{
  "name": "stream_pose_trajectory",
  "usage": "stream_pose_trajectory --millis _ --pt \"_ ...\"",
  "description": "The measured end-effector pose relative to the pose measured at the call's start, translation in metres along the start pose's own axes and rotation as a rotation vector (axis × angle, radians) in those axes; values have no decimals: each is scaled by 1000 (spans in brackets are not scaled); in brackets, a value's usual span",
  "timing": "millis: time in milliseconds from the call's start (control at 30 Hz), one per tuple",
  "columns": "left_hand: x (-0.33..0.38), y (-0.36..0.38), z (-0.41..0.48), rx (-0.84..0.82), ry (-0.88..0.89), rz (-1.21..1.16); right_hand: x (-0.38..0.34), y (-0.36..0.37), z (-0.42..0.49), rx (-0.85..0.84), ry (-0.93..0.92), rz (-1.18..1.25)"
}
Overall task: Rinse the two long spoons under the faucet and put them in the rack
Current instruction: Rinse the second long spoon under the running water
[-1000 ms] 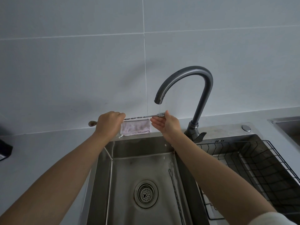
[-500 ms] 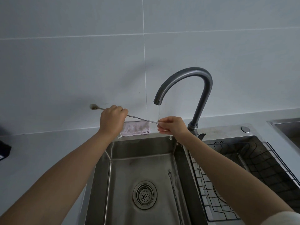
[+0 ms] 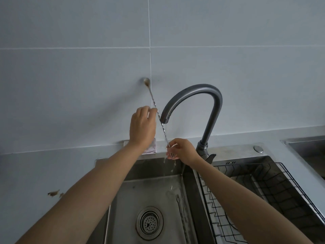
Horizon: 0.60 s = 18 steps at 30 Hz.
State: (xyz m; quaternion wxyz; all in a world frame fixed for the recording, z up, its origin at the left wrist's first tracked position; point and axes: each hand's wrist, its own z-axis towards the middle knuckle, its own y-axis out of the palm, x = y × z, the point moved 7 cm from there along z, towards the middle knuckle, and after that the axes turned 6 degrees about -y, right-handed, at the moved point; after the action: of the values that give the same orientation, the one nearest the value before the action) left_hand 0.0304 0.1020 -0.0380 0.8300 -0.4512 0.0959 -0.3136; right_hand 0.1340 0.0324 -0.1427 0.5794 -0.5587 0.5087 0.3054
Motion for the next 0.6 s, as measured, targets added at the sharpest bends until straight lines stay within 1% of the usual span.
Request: stream_pose_trajectory --millis 33,133,167,200,333,400,600 --pt "-2 4 -5 -60 -68 -94 0 -1 1 25 -5 12" --pt "-5 31 -28 -345 -344 -469 -6 0 1 81 -38 56" --pt "-2 40 -34 -433 -385 -557 -8 2 1 90 -47 85" --pt "0 47 -39 -480 -416 -640 -11 3 1 91 -51 111" --pt "0 58 -48 -519 -570 -874 -13 12 4 84 -61 120" --pt "0 59 -50 -527 -628 -947 -13 14 6 95 -65 97" --pt "-1 58 -45 -469 -647 -1015 -16 13 8 141 -61 34"
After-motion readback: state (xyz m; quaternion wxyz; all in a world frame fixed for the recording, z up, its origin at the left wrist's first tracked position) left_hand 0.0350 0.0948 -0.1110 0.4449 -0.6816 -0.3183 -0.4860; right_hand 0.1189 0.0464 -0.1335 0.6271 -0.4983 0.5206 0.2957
